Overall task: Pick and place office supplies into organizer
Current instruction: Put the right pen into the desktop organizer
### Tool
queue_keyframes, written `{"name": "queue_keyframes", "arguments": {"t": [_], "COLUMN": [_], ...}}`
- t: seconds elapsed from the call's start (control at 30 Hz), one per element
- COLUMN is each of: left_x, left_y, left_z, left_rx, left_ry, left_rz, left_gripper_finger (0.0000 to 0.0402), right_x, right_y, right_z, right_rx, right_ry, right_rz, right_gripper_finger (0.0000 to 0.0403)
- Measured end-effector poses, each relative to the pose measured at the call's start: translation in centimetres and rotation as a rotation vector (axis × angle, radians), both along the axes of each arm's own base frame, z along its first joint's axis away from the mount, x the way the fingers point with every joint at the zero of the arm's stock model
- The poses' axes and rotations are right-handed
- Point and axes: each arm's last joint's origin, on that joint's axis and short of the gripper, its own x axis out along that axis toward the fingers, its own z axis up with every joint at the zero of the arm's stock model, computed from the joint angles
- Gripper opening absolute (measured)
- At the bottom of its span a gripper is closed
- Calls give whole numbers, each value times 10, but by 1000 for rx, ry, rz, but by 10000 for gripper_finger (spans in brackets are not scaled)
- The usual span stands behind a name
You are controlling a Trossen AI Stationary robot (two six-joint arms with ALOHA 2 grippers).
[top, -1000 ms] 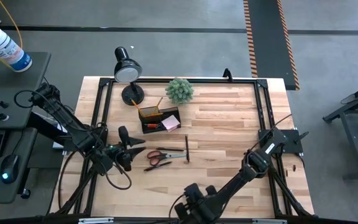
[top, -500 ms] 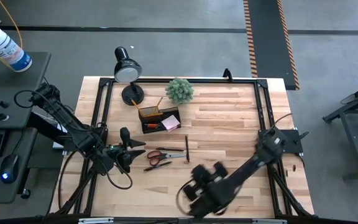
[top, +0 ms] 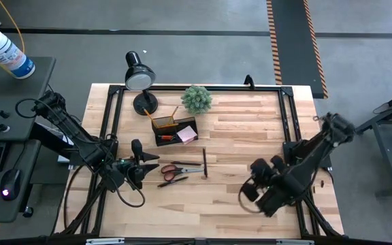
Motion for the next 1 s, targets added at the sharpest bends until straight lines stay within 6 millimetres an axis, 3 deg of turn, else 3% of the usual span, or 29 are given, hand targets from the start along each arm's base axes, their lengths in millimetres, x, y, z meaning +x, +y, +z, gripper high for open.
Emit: {"name": "queue_keyframes", "arguments": {"t": [0.07,0.13,0.23,0.33,0.47,0.63,0.87,1.0], "left_x": [0,0,0,0,0,-1,-1,-1], "left_y": [0,0,0,1,1,1,1,1], "left_z": [0,0,0,0,0,-1,-1,-1], "left_rx": [0,0,5,13,13,16,-2,-3], "left_ry": [0,0,-3,-11,-5,5,-4,-4], "left_rz": [0,0,5,21,16,12,20,21], "left_gripper_finger": [143,143,143,143,143,143,143,143], "right_x": [-10,-8,8,15,17,50,107,143], "right_y": [-15,-26,-39,-48,-39,4,69,89], "right_z": [-23,-50,-89,-111,-136,-138,-89,-69], "right_rx": [83,205,366,386,338,268,-22,-66], "right_ry": [-68,-227,-614,-940,-1007,-976,-876,-820], "right_rz": [-33,-67,-84,-105,-86,-15,10,10], "right_gripper_finger": [0,0,0,0,0,0,0,0]}}
